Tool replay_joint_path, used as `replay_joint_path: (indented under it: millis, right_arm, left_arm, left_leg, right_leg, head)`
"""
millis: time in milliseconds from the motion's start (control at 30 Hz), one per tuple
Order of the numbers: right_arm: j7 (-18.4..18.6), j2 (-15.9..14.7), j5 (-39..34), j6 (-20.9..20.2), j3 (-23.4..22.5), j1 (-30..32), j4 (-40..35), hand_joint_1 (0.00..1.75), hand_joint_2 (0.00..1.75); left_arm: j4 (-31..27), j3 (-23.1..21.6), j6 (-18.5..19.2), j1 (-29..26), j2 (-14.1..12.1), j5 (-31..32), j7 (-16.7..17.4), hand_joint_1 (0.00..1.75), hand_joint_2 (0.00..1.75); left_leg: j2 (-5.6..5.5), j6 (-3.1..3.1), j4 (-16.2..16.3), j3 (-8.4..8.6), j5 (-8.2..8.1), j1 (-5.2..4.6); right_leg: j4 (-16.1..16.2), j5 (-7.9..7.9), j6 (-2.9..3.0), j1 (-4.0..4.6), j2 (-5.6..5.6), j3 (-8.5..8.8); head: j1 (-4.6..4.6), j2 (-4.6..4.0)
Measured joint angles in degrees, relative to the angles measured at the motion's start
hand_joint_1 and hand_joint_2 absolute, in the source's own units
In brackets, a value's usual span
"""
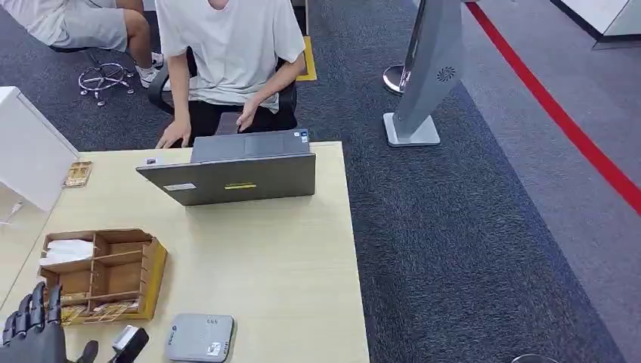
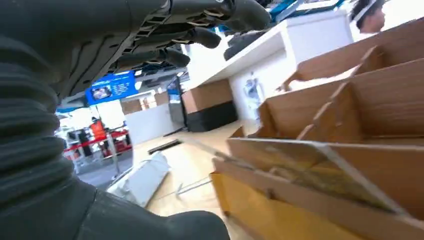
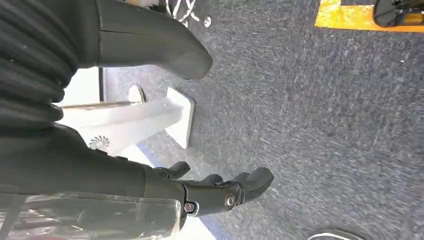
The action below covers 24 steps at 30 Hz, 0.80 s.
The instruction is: Pass the card to the sensor for recognition and then transmit it.
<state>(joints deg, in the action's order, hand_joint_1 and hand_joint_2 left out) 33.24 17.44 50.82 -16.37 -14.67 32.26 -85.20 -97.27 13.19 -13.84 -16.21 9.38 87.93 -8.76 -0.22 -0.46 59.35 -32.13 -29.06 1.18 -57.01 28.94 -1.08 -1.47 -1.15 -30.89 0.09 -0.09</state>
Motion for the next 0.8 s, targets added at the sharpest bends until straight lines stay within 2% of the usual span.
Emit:
replay_joint_path:
  millis: [100,333,667,800]
  right_arm:
    - [-0.52,0.00,0.53,0.00,0.00,-0.10,0.39,0.00,1.75]
    - [-1.35,0.00,1.09,-0.09,-0.02,-0.48,1.18,0.00,1.75]
    - [-1.42,0.00,1.81,-0.55,-0.02,-0.62,1.64,0.00,1.75]
    - [-1.42,0.00,1.84,-0.79,-0.02,-0.61,1.64,0.00,1.75]
  left_arm:
    - [2.49,-3.63,-1.70,0.71,-2.28,0.00,1.20,0.00,1.75]
    - [5.80,-9.87,-1.70,1.23,-5.71,0.00,3.54,0.00,1.75]
    - [7.55,-11.26,-1.72,1.15,-6.98,0.00,3.91,0.00,1.75]
    - [7.55,-11.26,-2.92,0.98,-6.98,0.00,3.23,0.00,1.75]
  left_leg:
    - [0.00,0.00,0.00,0.00,0.00,0.00]
    - [0.00,0.00,0.00,-0.01,0.00,-0.01]
    - [0.00,0.00,0.00,-0.02,0.00,0.00]
    - [0.00,0.00,0.00,-0.02,0.00,0.00]
  right_leg:
    - [0.00,0.00,0.00,0.00,0.00,0.05]
    - [0.00,-0.01,0.00,0.00,-0.01,0.10]
    - [0.00,0.00,0.00,0.00,-0.01,0.10]
    - [0.00,0.00,0.00,0.00,-0.01,0.11]
  head:
    - [0.00,0.00]
    - [0.00,0.00]
    - [0.00,0.00]
    - [0.00,0.00]
